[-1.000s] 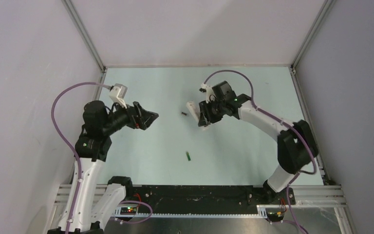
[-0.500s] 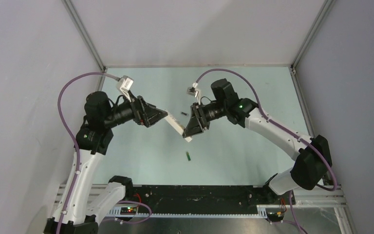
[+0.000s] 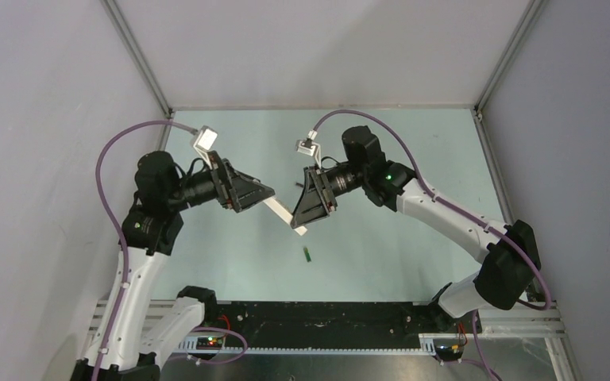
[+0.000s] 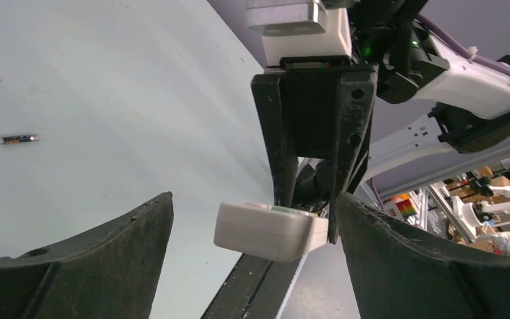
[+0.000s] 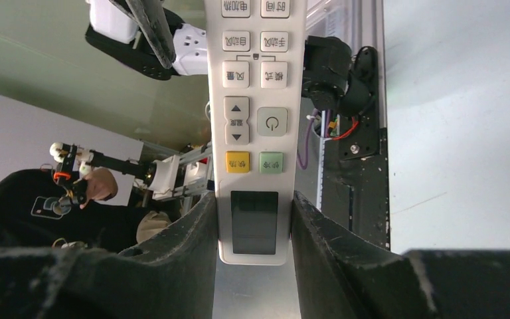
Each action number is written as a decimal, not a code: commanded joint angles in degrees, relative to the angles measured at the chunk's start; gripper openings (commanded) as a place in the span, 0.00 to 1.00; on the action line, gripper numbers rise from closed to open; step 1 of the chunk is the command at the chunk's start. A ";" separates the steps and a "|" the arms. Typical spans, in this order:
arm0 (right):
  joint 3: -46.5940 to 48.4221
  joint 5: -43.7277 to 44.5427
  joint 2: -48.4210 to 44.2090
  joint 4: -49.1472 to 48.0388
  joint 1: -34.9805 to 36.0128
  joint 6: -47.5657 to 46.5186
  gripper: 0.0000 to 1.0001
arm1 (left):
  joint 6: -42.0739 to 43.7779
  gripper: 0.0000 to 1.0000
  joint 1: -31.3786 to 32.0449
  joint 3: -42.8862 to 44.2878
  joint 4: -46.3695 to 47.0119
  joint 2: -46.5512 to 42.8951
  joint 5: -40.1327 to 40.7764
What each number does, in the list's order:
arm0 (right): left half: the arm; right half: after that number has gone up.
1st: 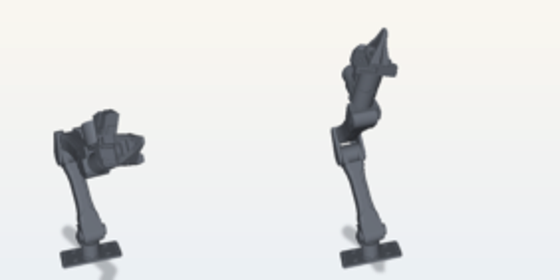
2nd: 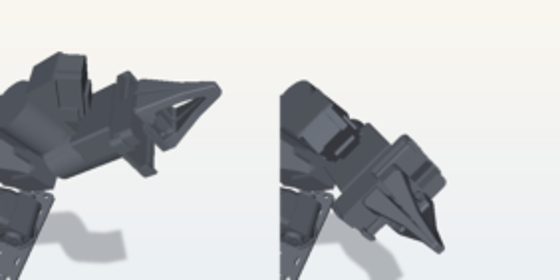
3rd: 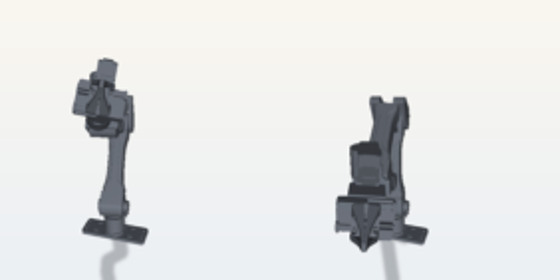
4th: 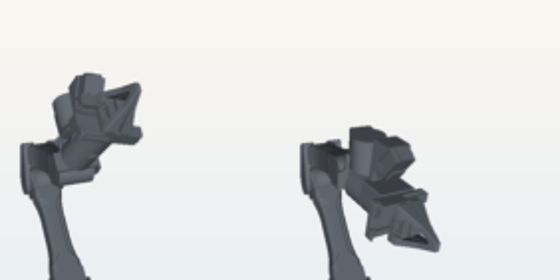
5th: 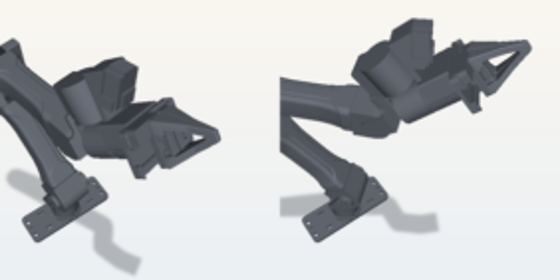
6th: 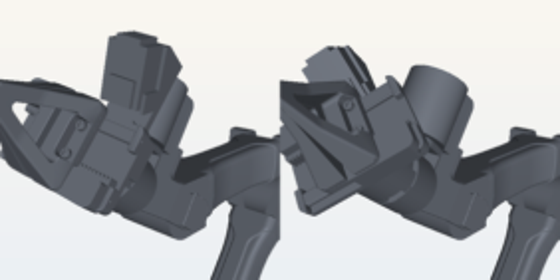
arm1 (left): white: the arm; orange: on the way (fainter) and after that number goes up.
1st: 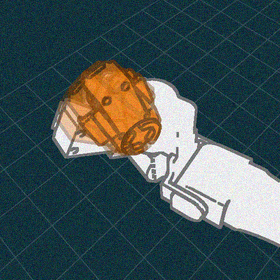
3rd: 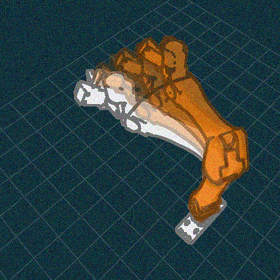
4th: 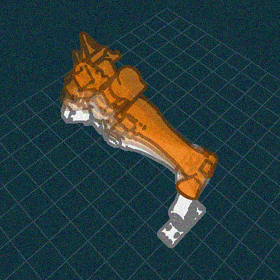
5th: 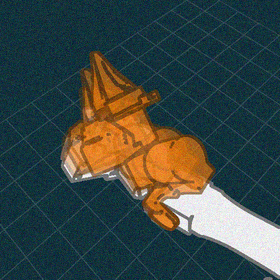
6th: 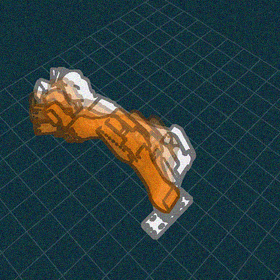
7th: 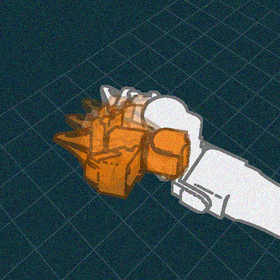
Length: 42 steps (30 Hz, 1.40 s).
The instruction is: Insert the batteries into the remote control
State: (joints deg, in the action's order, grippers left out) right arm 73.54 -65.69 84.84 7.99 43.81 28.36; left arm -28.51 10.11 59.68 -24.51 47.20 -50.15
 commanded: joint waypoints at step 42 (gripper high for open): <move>-16.49 57.41 -14.36 -29.14 6.04 43.97 0.93 | -31.32 0.00 0.35 3.89 3.38 -2.54 24.95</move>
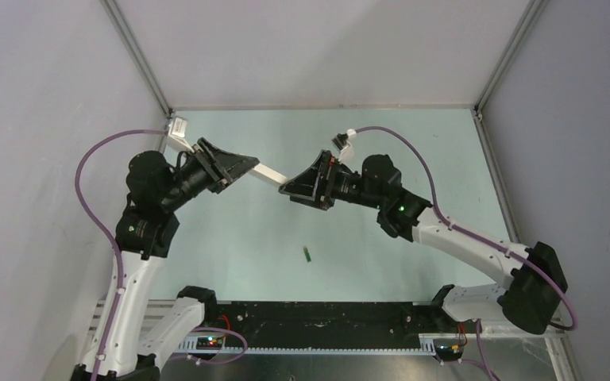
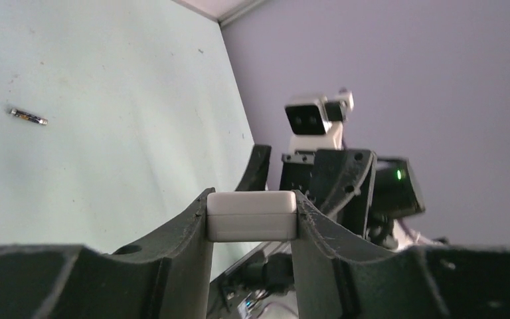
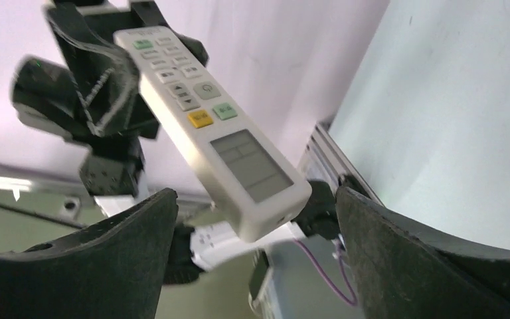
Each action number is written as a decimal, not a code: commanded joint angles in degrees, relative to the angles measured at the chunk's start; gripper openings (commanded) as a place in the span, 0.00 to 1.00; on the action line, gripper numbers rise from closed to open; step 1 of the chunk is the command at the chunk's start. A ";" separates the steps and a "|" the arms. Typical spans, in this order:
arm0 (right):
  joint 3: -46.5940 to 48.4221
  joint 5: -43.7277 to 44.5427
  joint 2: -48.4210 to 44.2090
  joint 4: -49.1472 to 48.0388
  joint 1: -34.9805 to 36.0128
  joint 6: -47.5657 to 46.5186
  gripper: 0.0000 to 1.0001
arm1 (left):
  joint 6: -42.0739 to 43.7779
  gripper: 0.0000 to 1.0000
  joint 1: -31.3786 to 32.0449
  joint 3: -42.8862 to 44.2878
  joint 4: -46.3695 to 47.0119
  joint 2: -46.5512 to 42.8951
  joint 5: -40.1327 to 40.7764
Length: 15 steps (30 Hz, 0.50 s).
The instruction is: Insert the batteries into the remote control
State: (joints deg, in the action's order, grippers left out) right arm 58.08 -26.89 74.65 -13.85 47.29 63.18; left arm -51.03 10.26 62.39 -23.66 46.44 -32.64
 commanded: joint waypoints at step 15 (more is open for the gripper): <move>-0.15 34.98 -3.42 -11.02 6.13 8.43 0.92 | -23.40 0.00 0.54 -3.40 6.50 -4.84 6.38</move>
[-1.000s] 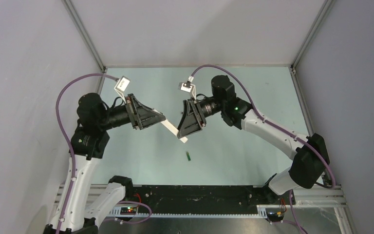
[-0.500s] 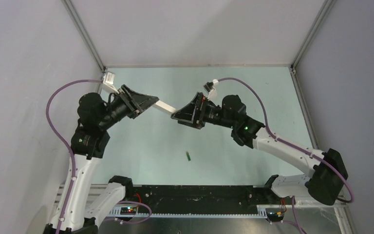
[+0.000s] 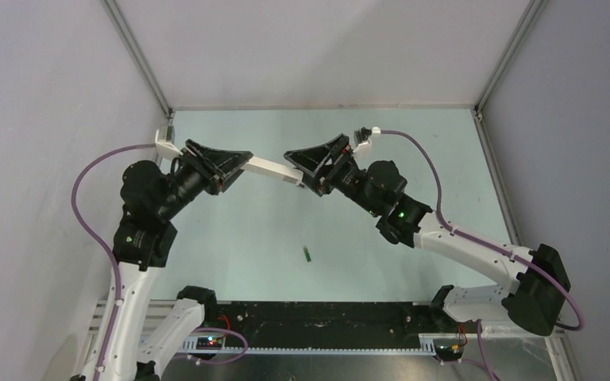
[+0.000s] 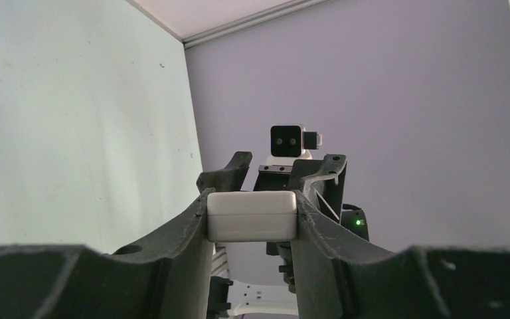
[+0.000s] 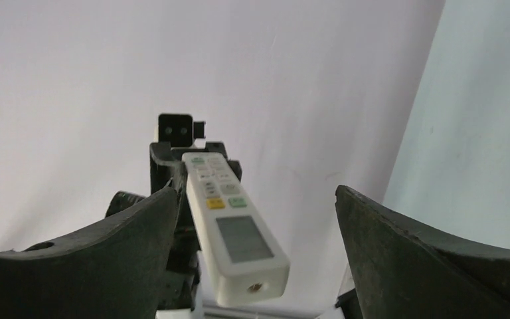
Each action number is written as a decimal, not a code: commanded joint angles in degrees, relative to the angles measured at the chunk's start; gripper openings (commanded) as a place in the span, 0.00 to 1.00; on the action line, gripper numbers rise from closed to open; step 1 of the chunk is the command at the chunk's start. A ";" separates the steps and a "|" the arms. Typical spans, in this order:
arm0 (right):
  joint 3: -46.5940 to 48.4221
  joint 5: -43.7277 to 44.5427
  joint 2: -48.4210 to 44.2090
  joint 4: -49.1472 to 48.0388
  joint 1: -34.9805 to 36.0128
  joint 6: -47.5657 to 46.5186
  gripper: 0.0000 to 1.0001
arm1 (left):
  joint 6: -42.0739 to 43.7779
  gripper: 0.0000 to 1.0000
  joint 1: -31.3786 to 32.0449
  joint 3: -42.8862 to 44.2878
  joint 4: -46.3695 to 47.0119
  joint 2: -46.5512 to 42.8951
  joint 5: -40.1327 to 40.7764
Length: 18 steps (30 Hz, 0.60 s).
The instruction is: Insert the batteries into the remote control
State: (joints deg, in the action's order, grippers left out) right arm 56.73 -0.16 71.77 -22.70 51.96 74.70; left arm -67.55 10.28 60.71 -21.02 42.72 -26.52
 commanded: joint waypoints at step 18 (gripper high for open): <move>6.20 39.03 13.88 -27.59 17.10 -27.99 0.84 | -15.35 0.00 0.57 -10.60 10.19 -10.49 13.63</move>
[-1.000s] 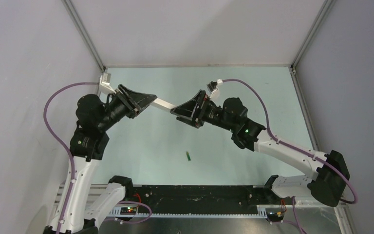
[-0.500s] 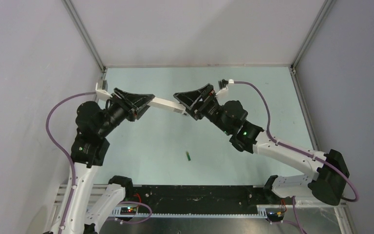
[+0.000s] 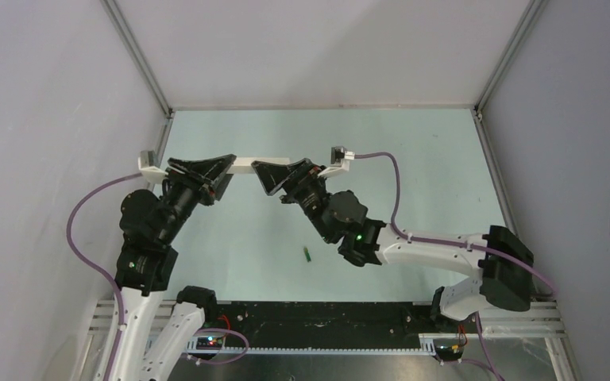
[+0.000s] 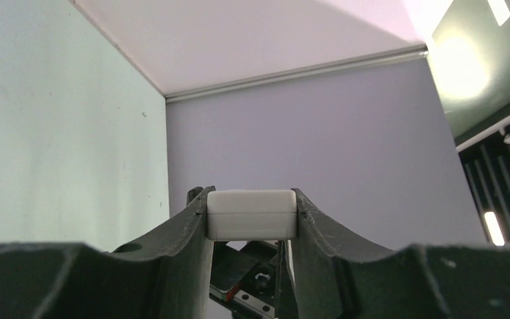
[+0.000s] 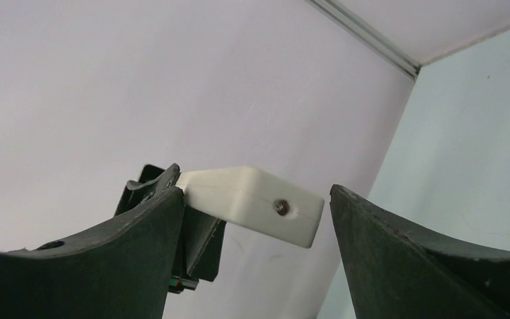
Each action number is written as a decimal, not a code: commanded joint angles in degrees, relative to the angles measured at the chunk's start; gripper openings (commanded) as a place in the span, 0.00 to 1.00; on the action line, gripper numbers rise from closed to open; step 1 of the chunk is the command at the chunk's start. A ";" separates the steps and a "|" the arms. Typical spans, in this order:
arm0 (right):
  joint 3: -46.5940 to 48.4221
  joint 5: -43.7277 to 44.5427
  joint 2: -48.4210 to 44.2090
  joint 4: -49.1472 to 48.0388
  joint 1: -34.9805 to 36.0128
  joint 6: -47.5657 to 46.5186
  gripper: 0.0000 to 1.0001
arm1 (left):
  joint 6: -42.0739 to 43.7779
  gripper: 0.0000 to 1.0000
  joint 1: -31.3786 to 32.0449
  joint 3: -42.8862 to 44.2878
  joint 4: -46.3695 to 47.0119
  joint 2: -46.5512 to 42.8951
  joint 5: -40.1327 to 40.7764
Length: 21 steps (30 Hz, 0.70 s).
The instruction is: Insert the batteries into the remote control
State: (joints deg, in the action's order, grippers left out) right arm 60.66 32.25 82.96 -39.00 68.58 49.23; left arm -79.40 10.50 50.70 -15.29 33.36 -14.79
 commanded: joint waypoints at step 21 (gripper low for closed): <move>2.78 4.80 5.63 -19.75 -1.40 -2.82 0.65 | -4.19 0.00 0.32 -2.31 6.11 -2.25 0.56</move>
State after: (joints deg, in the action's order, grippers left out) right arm 60.80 36.21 88.36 -57.78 67.40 45.98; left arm -82.56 10.55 48.53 -12.14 31.59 -13.74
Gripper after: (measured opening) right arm 0.713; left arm 0.447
